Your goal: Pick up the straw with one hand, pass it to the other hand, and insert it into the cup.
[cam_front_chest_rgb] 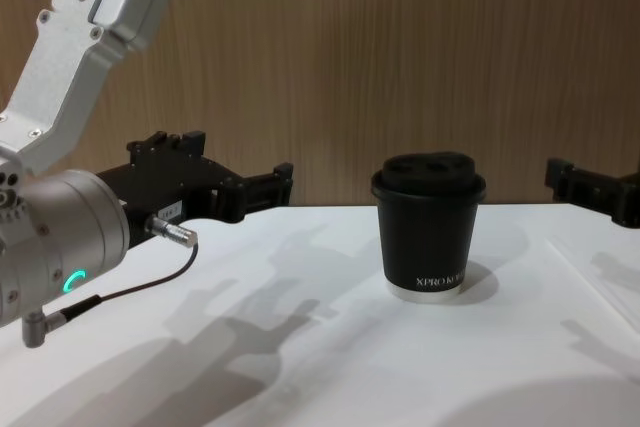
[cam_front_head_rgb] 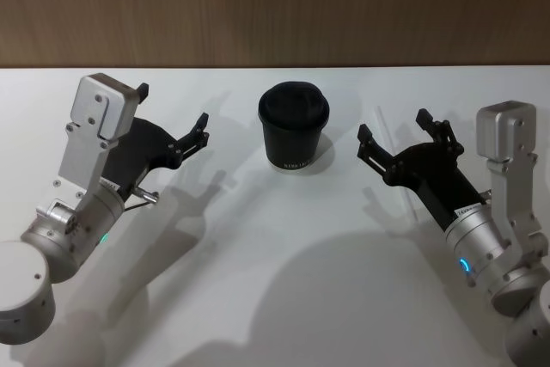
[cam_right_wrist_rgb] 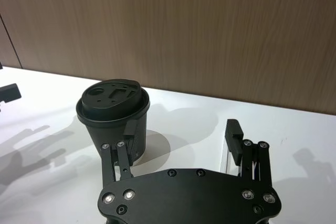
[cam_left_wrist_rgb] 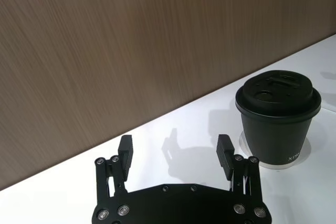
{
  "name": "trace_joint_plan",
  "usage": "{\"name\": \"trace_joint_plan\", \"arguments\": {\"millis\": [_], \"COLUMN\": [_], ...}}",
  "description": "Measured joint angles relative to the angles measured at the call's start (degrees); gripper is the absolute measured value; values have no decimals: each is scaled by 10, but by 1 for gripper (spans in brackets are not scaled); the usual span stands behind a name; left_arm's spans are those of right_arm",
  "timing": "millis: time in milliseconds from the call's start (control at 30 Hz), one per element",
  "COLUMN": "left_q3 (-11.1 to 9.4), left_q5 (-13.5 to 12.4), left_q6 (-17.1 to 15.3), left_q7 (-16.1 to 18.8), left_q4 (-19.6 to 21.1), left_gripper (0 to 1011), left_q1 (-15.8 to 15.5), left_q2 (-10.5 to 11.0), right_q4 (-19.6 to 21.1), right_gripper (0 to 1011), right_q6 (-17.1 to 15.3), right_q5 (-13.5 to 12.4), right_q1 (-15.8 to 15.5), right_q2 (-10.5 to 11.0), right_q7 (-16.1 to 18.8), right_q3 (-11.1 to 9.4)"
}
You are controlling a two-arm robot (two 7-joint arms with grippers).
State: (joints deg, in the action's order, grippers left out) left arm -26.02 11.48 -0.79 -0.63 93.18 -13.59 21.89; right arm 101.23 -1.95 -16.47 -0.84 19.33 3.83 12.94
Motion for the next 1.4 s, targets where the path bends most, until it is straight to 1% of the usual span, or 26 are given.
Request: {"name": "trace_joint_plan", "arguments": {"millis": [1400], "left_q3": [0], "left_q5": [0], "left_q6": [0], "left_q7": [0], "left_q4": [0], "left_gripper": [1003], "left_q1": [0], "left_q2": [0], "right_q4": [0], "right_gripper": [1001], "right_q6": [0], "right_q5": [0], "right_q1": [0], "right_q2": [0], "right_q7": [0], "right_q3": [0]}}
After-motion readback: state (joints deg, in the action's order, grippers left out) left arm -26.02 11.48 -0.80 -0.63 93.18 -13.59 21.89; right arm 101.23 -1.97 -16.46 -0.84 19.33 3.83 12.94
